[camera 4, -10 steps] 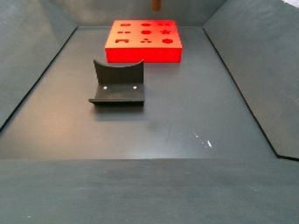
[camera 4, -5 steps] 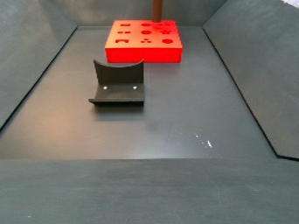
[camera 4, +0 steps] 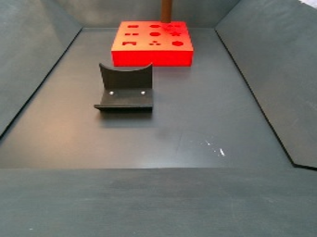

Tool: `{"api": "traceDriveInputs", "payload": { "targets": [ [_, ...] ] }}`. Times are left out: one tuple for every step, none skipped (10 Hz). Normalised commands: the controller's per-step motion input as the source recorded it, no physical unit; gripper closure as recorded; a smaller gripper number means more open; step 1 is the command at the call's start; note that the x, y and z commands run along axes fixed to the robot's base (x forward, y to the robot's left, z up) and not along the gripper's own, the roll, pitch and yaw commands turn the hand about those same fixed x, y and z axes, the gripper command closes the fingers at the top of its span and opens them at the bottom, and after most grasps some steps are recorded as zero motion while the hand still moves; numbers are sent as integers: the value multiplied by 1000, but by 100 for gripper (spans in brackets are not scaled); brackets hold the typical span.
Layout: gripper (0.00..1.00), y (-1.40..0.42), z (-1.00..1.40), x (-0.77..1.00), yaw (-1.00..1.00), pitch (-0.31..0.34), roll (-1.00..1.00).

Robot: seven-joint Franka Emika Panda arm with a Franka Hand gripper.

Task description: Insert the oval object.

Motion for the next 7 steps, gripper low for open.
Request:
{"api": "traceDriveInputs", "payload": {
  "targets": [
    [100,-51,0,0,0,0,27],
    [100,-229,-37,471,-223,24,0],
    [100,-97,-17,957,0,111,0],
    [100,-154,0,1000,69,141,29],
    [100,-171,17,1000,40,156,81],
    [100,-111,120,1000,3,186,174],
    [100,-57,271,917,0,241,273]
  ]
}}
